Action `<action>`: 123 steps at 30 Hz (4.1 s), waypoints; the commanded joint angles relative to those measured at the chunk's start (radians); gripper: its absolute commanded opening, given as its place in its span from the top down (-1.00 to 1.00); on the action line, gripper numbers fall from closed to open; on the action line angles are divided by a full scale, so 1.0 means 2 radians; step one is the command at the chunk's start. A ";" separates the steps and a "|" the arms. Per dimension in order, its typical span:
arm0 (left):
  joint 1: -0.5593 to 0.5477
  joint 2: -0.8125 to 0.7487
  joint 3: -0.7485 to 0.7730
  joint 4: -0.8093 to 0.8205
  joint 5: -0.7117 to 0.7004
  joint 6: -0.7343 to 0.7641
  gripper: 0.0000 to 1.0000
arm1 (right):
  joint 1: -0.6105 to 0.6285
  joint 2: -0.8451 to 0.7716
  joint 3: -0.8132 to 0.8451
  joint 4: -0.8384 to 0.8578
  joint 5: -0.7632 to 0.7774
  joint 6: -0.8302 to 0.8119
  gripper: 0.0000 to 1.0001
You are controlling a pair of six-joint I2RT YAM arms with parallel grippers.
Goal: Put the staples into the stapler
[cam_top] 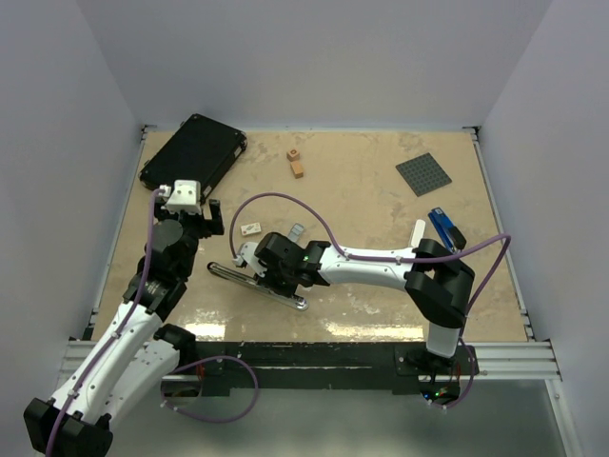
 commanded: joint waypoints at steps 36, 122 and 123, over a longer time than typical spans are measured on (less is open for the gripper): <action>0.004 -0.007 0.003 0.022 0.007 0.005 -0.83 | 0.002 0.006 -0.006 0.017 -0.022 -0.009 0.74; 0.004 -0.016 0.005 0.018 0.015 0.003 -0.83 | -0.010 0.009 -0.005 0.071 0.009 0.027 0.16; 0.004 -0.017 0.005 0.018 0.016 0.003 -0.83 | -0.010 0.014 -0.006 0.071 0.009 0.027 0.16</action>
